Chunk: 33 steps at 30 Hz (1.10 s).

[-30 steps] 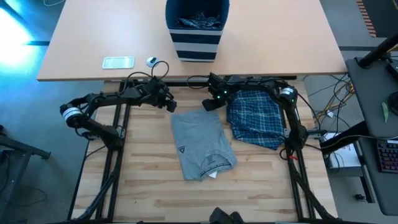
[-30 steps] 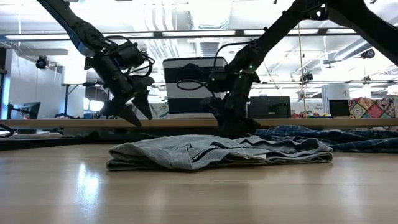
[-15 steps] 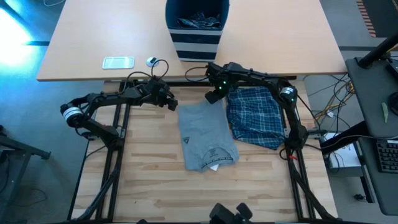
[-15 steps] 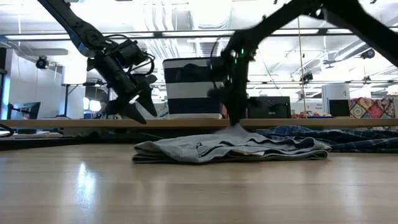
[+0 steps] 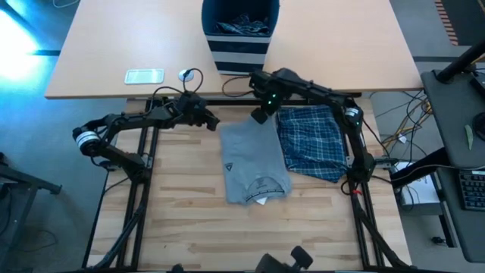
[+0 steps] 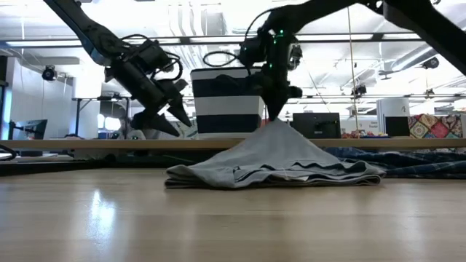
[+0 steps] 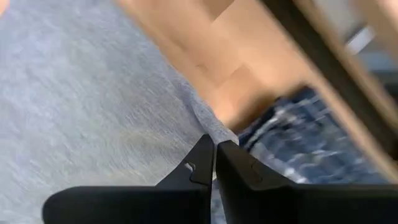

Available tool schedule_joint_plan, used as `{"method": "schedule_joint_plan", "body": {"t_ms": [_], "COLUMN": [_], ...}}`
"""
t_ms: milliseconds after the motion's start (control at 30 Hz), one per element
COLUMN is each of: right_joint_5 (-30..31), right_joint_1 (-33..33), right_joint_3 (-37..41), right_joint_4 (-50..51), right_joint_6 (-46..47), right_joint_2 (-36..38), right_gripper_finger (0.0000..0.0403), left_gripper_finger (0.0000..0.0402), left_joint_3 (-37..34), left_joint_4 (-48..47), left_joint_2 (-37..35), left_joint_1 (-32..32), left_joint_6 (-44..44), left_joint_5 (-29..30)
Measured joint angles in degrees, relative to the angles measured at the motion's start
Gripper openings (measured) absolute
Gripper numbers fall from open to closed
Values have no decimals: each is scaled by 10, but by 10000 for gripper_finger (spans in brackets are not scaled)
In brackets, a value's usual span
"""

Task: Fold Laundry from Bin
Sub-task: Fold the gray shirt

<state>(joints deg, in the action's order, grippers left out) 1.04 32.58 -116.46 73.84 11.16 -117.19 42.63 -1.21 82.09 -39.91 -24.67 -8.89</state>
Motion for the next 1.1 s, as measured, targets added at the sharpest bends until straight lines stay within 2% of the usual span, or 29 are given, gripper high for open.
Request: {"method": "schedule_joint_plan", "body": {"t_ms": [200,367,600,767,867,933,1000,1100], "right_joint_5": [52,139,148,121,108,95,95,94], "right_joint_1": [34,33,35,33,32,32,32,32], "right_joint_3": [69,118,109,99,98,98,98,98], "right_joint_4": [-44,-56,-55,-61,-66,-67,-67,-69], "right_joint_6": [-83,-138,-150,-154,-147,-142,-141,-141], "right_joint_2": [-42,-64,-57,-57,-57,-57,-56,-56], "right_gripper_finger": [8,8,9,9,9,9,9,9], "left_gripper_finger": [224,224,221,208,200,193,175,117], "left_joint_3": [0,6,77,153,172,185,188,185], "left_joint_4": [126,214,145,8,-8,-17,-40,-52], "left_joint_2": [68,147,221,237,239,237,241,247], "left_joint_1": [4,17,42,61,73,80,83,84], "left_joint_6": [0,-5,68,142,206,251,295,335], "left_joint_5": [8,8,14,79,86,83,55,0]}}
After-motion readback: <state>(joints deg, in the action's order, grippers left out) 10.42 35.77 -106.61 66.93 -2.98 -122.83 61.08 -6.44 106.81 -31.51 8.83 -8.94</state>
